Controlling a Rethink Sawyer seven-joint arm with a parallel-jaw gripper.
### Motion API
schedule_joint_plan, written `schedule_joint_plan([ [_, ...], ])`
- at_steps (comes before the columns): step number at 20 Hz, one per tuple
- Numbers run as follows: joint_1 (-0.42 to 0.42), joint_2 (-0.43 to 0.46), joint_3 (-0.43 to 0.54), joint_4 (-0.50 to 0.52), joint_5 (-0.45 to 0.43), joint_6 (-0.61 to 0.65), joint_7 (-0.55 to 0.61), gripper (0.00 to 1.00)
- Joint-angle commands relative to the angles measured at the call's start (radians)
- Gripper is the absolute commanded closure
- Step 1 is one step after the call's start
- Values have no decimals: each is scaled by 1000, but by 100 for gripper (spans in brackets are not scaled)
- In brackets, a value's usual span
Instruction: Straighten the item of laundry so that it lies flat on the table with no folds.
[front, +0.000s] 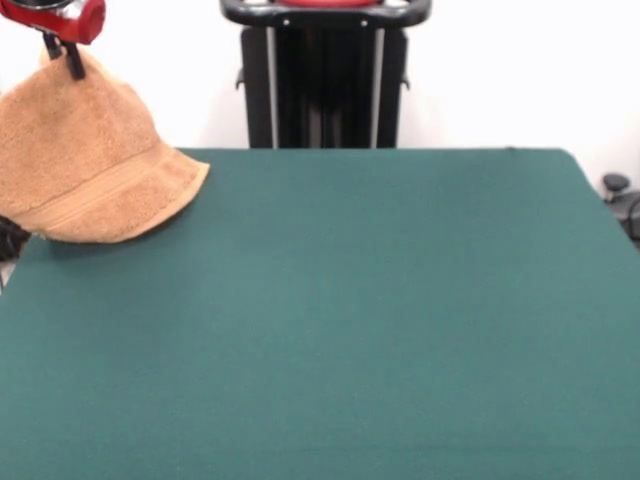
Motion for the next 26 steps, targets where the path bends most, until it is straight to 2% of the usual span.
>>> schedule_joint_plan([
  [1,45,22,81,2,-25,81,-48,100],
  [7,94,6,70,-29,-6,169,1,100],
  [17,183,-35,37,-134,21,399,82,100],
  [26,231,-50,30,-193,53,520,157,100],
])
